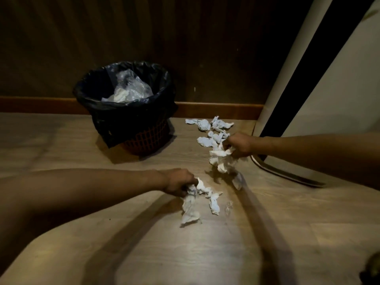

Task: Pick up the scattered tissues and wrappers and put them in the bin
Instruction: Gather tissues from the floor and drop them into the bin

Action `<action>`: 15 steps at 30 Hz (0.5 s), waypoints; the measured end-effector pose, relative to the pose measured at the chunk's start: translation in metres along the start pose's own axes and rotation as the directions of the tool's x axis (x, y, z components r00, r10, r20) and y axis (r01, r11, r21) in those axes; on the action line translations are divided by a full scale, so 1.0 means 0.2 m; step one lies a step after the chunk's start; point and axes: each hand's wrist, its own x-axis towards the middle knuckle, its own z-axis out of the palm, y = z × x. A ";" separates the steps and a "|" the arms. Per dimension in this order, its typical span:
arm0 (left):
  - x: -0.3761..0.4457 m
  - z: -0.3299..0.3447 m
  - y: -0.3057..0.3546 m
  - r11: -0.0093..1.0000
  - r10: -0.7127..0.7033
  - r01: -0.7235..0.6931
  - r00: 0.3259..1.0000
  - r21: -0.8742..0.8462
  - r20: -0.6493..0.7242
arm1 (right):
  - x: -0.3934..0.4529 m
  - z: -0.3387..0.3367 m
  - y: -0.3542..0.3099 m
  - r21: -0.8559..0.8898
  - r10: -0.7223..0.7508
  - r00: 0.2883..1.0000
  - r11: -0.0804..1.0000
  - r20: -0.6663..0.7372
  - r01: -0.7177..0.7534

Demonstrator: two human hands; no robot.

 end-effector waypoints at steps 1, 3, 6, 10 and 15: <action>-0.03 -0.07 -0.02 0.999 -0.031 0.030 0.998 -0.023 -0.058 | 0.00 -0.06 -0.01 0.025 0.017 0.999 1.000 -0.050 -0.015; -0.10 -0.22 -0.05 0.993 -0.100 0.087 0.976 -0.078 -0.195 | 0.02 -0.18 -0.03 0.091 0.054 0.987 0.995 -0.149 -0.040; -0.25 -0.44 -0.09 0.967 -0.226 0.154 0.886 -0.203 -0.405 | 0.04 -0.37 -0.08 0.232 0.122 0.954 0.971 -0.273 -0.058; -0.50 -0.68 -0.16 0.933 -0.351 0.211 0.712 -0.291 -0.608 | 0.08 -0.61 -0.18 0.492 0.243 0.887 0.870 -0.392 -0.021; -0.78 -0.84 -0.28 0.857 -0.507 0.354 0.452 -0.374 -0.734 | 0.19 -0.91 -0.36 0.601 0.269 0.803 0.788 -0.532 0.135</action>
